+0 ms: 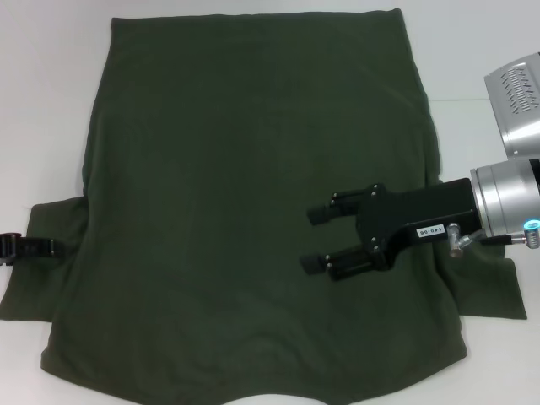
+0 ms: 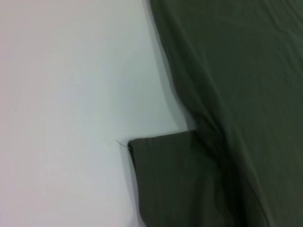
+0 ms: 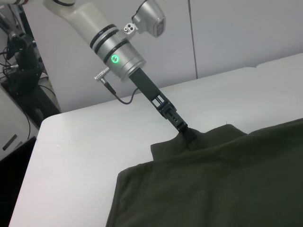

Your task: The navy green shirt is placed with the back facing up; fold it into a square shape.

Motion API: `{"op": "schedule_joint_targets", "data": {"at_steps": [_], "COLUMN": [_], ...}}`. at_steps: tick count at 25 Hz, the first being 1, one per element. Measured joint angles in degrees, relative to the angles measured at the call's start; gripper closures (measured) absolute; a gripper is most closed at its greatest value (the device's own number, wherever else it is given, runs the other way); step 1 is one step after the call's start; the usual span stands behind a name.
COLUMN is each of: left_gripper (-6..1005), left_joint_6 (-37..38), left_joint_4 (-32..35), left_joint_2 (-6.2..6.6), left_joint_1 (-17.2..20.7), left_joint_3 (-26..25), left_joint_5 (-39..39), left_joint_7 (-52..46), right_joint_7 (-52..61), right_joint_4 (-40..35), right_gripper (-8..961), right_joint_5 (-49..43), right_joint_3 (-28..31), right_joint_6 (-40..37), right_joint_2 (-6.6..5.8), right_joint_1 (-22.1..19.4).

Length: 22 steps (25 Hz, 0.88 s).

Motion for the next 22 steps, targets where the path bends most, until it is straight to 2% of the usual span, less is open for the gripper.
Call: {"op": "schedule_joint_targets", "data": {"at_steps": [7,13,18,22], "left_gripper": [188,390,640,724], "left_joint_6": [-0.1,-2.2,-2.3,-2.3], "left_joint_4": [-0.2,-0.2,-0.3,-0.3], "left_joint_2": [0.01,-0.3,-0.3,-0.23], "left_joint_1": [-0.1,-0.1,-0.1,-0.1], "left_joint_3": [0.4,2.2,2.3,2.4], "left_joint_5": [0.0,0.7,0.7,1.1], "left_joint_7": [0.1,-1.1,-1.2,-1.1], "right_joint_7": [-0.1,-0.2,-0.2,-0.2], "right_joint_4": [0.0,0.0,0.0,0.0], "right_gripper": [103,103,103,103], "right_joint_5": [0.0,0.0,0.0,0.0], "right_joint_3": [0.1,0.1,0.1,0.1], "right_joint_6": [0.1,0.1,0.1,0.1], "right_joint_2": [-0.01,-0.01,-0.1,-0.1], "right_joint_1": [0.2,0.3,0.3,0.3]}}
